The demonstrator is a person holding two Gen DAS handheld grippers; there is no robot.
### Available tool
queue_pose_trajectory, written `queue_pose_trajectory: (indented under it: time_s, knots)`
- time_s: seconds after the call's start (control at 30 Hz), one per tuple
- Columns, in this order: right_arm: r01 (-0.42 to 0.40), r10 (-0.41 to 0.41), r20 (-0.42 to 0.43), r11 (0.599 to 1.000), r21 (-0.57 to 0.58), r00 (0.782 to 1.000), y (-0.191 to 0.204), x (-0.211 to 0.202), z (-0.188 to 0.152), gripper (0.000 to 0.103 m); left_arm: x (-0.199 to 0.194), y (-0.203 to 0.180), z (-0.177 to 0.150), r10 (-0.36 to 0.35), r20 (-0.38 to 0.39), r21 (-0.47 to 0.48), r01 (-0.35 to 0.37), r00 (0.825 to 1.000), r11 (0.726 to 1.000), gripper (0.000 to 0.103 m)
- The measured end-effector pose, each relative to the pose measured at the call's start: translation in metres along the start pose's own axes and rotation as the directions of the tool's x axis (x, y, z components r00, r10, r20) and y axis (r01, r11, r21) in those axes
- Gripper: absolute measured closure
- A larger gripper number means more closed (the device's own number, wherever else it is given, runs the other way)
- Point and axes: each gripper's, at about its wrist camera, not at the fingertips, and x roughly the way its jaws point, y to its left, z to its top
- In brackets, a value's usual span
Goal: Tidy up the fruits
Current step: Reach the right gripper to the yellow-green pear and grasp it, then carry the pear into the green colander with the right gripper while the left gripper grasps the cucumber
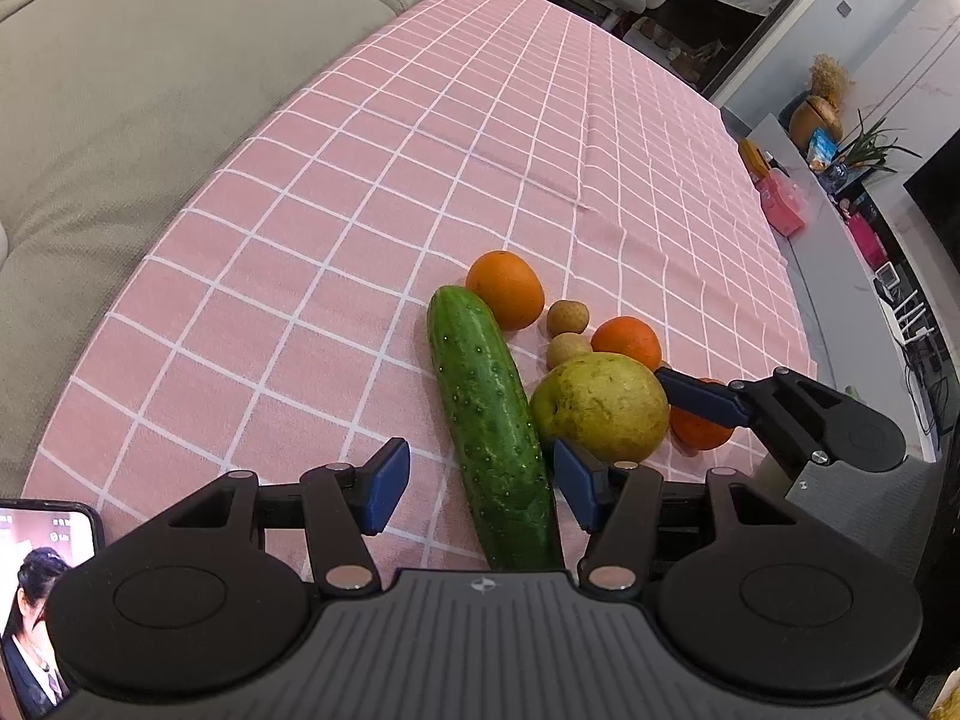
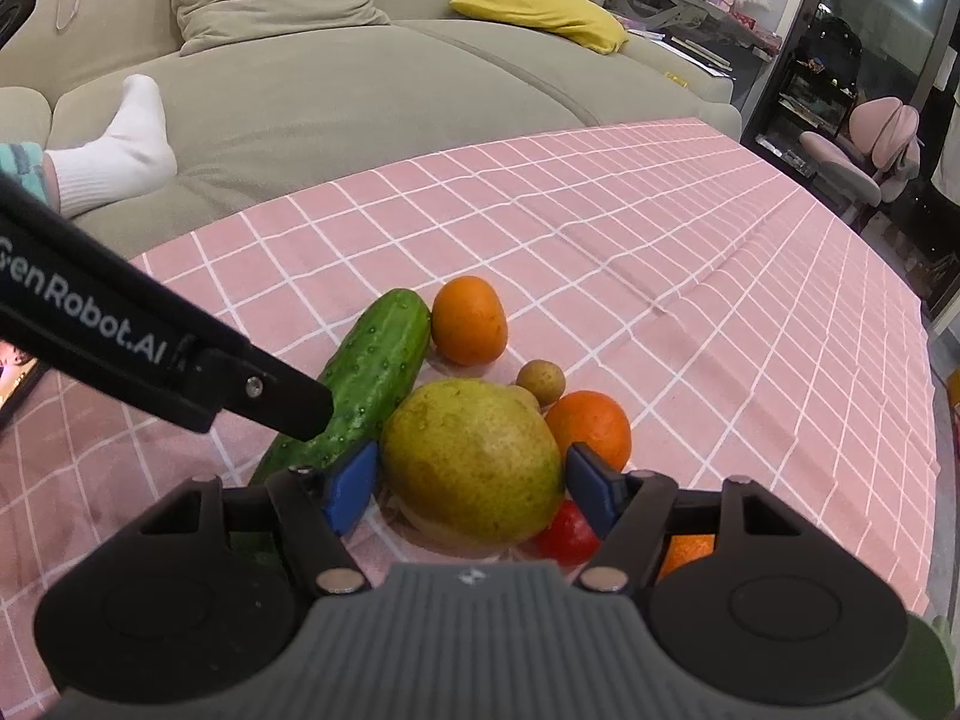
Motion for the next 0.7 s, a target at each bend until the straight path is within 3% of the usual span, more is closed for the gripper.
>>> queue_pose_trajectory:
  time_s: [0.23, 0.47, 0.7]
  knots:
    - [0.002, -0.002, -0.013, 0.999, 0.034, 1.0, -0.001, -0.013, -0.001, 0.039, 0.001, 0.002, 0.003, 0.003, -0.012, -0.051, -0.003, 1.0, 0.999, 0.038]
    - [0.015, -0.017, 0.027, 0.998, 0.069, 0.999, -0.007, -0.066, -0.005, 0.039, 0.011, -0.002, 0.004, -0.004, -0.037, -0.089, 0.001, 0.999, 0.996, 0.038]
    - [0.099, -0.108, 0.064, 0.987, 0.126, 0.992, -0.029, -0.126, -0.015, 0.039, 0.027, -0.02, 0.002, 0.077, -0.046, -0.044, -0.079, 0.996, 0.996, 0.037]
